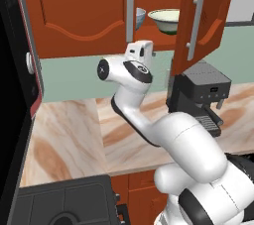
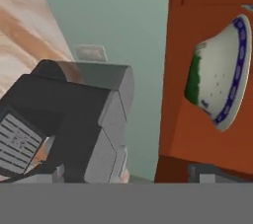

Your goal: Move the bowls from the cabinet to the plates on the dining table.

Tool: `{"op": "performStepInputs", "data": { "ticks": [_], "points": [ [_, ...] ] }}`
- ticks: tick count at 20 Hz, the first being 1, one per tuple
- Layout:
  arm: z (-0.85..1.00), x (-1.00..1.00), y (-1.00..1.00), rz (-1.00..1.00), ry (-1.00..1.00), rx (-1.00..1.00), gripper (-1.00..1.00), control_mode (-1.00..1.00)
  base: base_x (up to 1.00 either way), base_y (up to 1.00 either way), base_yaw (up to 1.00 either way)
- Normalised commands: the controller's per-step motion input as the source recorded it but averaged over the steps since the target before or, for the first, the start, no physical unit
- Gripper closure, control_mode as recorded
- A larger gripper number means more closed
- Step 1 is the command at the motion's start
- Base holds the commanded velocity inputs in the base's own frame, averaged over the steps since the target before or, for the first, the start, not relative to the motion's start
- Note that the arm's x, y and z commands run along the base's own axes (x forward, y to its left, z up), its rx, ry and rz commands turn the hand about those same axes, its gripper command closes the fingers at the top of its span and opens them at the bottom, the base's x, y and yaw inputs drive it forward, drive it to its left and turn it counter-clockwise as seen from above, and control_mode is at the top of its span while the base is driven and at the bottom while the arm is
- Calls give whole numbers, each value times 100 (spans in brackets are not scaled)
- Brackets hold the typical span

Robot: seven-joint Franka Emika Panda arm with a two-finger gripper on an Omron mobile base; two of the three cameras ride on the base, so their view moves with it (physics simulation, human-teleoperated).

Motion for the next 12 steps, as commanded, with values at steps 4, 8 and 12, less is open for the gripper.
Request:
{"op": "performStepInputs", "data": {
  "ticks": [4,8,12],
  "points": [
    [0,9,-45,0,0,-21,-100,-100,0,0,0],
    [0,17,-41,0,0,-18,-100,-100,0,0,0],
    [0,14,-38,0,0,-17,-100,-100,0,0,0]
  ]
}}
